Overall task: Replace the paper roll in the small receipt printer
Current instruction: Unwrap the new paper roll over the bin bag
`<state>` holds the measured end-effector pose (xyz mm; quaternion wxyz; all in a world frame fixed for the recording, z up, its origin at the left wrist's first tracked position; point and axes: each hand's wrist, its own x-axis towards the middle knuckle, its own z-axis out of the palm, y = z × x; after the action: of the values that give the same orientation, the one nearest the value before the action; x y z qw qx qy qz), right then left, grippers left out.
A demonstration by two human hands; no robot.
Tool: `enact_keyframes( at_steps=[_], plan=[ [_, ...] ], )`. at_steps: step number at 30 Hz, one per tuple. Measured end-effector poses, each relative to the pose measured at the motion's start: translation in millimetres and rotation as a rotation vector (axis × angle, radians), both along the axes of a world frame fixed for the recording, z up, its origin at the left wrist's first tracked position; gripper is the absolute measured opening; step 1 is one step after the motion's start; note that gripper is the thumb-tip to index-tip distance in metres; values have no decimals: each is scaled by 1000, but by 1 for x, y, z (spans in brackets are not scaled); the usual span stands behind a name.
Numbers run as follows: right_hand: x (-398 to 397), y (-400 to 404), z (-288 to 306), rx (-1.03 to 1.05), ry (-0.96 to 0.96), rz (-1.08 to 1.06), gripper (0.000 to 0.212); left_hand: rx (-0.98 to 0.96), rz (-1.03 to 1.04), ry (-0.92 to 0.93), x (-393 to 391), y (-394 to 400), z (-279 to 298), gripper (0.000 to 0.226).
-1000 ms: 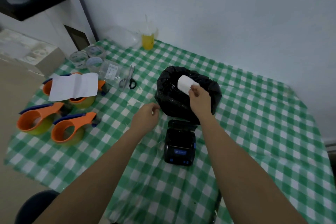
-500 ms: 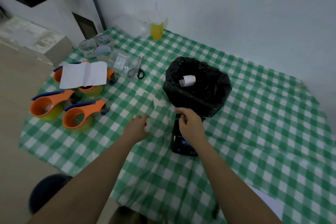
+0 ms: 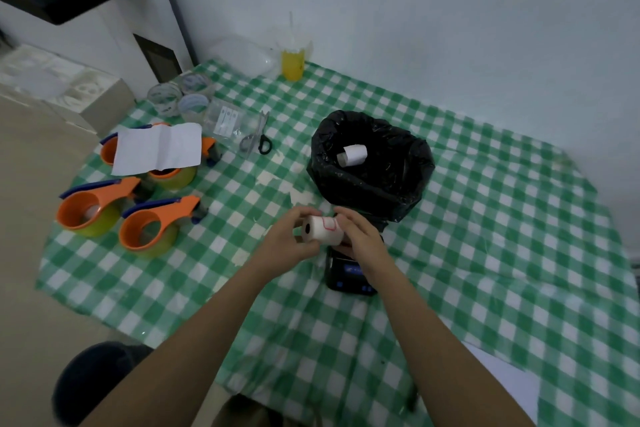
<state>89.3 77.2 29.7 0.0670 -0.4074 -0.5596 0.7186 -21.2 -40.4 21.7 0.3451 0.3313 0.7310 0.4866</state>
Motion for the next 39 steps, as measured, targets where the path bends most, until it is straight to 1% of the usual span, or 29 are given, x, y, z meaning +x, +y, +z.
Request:
enact_keyframes(
  at_steps=[1, 2, 6, 9, 10, 11, 13, 16, 19, 23, 27, 28, 30, 32, 34, 36, 39],
  plan=[
    [2, 2, 2, -73, 25, -23, 19, 35, -19, -17, 3, 3, 5, 41],
    [3, 3, 4, -96, 49, -33, 17, 58, -31, -34, 4, 5, 9, 41],
    [10, 5, 13, -65, 155, -72, 14, 98, -46, -94, 4, 8, 20, 36],
    [14, 4, 23, -32, 222, -96, 14, 97, 9, -175, 6, 13, 32, 22],
    [14, 3, 26, -15, 238, -101, 14, 67, 22, -149, 8, 15, 35, 19],
    [15, 2, 28, 7, 247, -105, 14, 24, 21, -92, 9, 17, 38, 20],
    [14, -1, 33, 61, 256, -115, 16, -42, 10, -48, 11, 20, 41, 27],
    [13, -4, 36, 124, 272, -144, 18, -80, 16, -104, 13, 25, 43, 34],
    [12, -5, 39, 161, 285, -154, 16, -86, 21, -127, 14, 30, 47, 41],
    [13, -3, 44, 301, 268, -88, 16, -61, 8, -25, 15, 32, 50, 36],
    [12, -1, 50, 285, 252, -92, 15, 28, 12, 29, 15, 33, 51, 29],
    [12, 0, 50, 322, 237, -111, 14, 34, 6, 47, 15, 33, 51, 28],
    [12, 2, 49, 479, 180, -141, 12, 37, -6, 89, 13, 33, 52, 25],
    [12, 5, 51, 616, 128, -116, 13, 35, -20, 145, 11, 32, 52, 23],
    [13, 9, 54, 703, 84, -64, 15, 14, -40, 202, 9, 32, 52, 22],
    [14, 11, 57, 756, 53, -23, 16, 3, -57, 238, 8, 32, 51, 21],
    [15, 10, 60, 760, 57, -16, 12, -13, -51, 262, 8, 33, 51, 21]
  ],
)
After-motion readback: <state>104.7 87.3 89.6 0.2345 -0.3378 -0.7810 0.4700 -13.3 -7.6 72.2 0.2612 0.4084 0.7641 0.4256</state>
